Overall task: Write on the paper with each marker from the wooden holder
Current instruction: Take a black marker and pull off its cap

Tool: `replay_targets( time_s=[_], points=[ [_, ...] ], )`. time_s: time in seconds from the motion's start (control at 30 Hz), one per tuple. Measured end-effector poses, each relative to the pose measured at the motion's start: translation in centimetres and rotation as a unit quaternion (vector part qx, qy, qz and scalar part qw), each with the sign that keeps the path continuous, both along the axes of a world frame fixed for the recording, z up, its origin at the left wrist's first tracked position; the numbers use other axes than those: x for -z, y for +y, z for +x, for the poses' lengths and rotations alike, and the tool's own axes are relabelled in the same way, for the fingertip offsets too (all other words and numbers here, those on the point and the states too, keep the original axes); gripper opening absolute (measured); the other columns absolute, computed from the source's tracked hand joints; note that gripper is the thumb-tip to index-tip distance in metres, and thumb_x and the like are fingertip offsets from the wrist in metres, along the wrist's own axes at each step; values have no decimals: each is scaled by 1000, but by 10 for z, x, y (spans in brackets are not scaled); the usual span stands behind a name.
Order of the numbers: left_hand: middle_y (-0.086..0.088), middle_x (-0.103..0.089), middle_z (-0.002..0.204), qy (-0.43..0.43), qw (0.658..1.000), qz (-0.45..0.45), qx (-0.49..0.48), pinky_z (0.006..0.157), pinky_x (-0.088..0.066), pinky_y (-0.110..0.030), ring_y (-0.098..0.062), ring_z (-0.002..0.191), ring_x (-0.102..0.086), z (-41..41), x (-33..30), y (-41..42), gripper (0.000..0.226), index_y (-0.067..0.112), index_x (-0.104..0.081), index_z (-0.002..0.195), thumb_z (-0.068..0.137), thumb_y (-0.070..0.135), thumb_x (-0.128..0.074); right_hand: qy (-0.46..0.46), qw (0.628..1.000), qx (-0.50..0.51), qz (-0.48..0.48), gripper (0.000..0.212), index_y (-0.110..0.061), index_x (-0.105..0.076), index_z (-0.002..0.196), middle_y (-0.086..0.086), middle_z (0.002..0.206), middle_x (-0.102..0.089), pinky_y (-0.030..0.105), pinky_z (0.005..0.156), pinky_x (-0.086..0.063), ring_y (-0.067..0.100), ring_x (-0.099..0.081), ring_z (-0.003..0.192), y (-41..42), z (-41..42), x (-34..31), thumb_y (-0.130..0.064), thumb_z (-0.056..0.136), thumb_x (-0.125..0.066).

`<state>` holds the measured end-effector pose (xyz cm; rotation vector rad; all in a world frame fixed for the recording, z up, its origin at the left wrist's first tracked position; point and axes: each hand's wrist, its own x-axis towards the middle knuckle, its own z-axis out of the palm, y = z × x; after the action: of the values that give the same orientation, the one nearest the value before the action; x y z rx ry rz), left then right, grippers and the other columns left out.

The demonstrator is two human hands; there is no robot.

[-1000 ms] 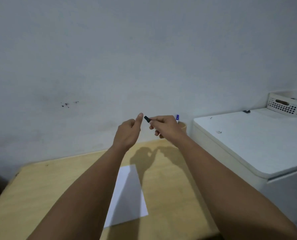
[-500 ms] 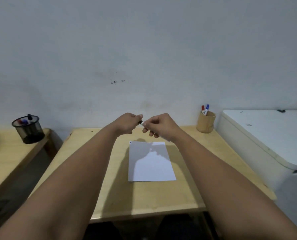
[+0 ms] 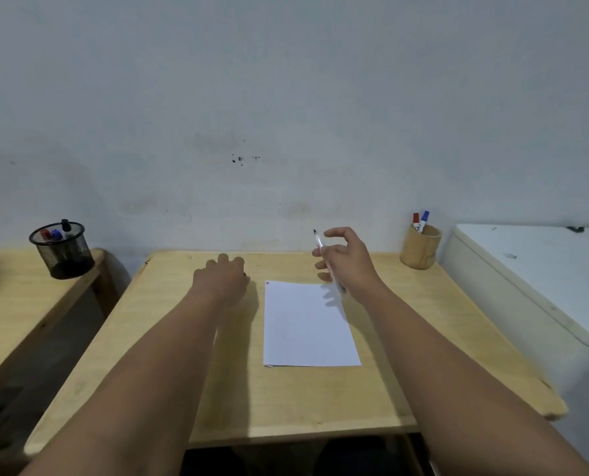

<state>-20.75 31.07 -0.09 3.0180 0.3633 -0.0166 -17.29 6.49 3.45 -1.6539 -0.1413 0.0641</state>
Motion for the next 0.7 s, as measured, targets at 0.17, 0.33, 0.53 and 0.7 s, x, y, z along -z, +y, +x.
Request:
replay_targets(
  time_s=[0.17,0.33,0.53,0.7],
  points=[
    [-8,-49,133,46,998,43,13,94,-44,-45,-32,124,-49,9,21,-3,33,17,-50,133,105,30,-39,108,979,-11,175,30,-4,-71,124,20,112,-71,41,67,-69,29,-71,77,-13,6,-9,2,107,-48],
    [-9,-48,132,38,999,19,9,87,-45,-42,-33,123,-48,11,27,2,34,15,-50,131,104,35,-42,174,944,-40,276,36,-6,-72,130,21,119,-80,40,69,-67,32,-82,85,-23,13,-8,4,104,-49],
    [-6,-50,117,-210,974,-34,73,70,-44,-37,-30,105,-49,-25,29,3,34,14,-58,116,88,33,-59,105,977,13,187,14,-16,-71,116,5,92,-78,30,65,-63,19,-77,75,-15,10,6,-16,102,-71],
    [1,-62,123,-256,933,-56,245,92,-49,-39,-24,115,-53,-72,45,-14,31,18,-69,112,88,33,-58,104,983,64,136,13,-16,-68,102,4,73,-66,23,52,-52,15,-64,56,4,8,16,-29,105,-66]
  ],
)
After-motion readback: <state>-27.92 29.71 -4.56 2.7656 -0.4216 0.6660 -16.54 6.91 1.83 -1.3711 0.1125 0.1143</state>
